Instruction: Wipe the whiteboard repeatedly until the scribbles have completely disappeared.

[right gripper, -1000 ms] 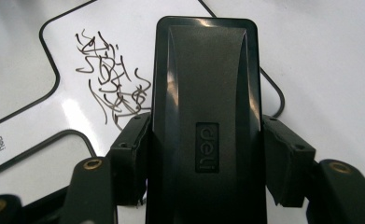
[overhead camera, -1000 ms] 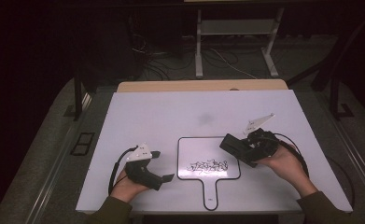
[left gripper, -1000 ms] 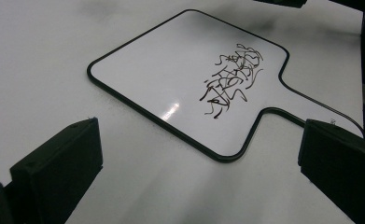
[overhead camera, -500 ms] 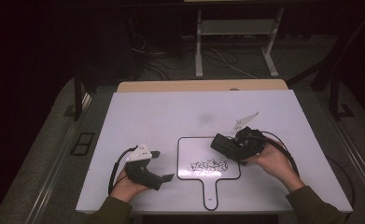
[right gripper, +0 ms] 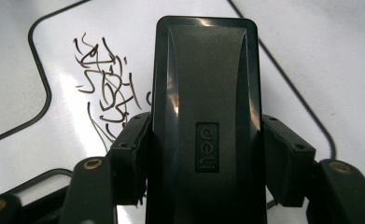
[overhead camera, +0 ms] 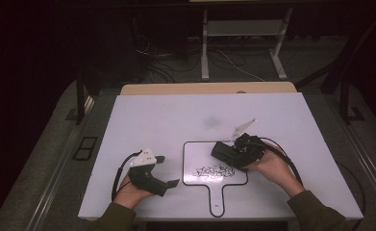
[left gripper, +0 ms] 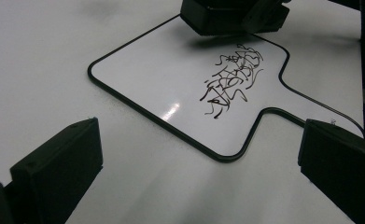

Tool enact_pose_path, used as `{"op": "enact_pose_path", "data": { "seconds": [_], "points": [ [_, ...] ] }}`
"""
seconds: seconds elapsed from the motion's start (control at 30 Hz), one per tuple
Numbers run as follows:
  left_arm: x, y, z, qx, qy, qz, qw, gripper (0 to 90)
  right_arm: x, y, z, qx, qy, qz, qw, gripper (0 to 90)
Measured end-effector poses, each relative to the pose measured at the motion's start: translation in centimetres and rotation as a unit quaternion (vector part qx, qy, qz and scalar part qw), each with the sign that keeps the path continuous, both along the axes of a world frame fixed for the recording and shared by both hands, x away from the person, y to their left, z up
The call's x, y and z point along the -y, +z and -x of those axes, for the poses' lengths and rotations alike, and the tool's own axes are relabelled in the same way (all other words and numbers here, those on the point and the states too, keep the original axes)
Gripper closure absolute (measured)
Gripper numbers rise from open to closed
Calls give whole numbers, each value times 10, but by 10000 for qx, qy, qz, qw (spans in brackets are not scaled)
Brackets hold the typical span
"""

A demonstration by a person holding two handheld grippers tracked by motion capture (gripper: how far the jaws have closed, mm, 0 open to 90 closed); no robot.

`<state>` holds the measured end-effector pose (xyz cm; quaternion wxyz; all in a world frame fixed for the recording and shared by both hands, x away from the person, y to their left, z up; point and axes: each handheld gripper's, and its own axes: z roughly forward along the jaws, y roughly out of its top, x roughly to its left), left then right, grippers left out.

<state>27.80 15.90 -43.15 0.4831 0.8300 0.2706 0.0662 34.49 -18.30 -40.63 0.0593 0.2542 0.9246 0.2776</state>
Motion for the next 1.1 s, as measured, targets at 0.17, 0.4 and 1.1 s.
{"op": "enact_pose_path", "data": {
  "seconds": [0.17,0.4,1.1],
  "points": [
    [0,0,0,-1,-9,-1,10000,0,-4,-6,1,-38,71,79,9999,386],
    [0,0,0,1,-22,-6,10000,0,-7,-10,2,3,148,194,9997,386],
    [0,0,0,-11,-15,3,10000,0,-14,-18,6,64,229,399,9989,386]
  ]
}}
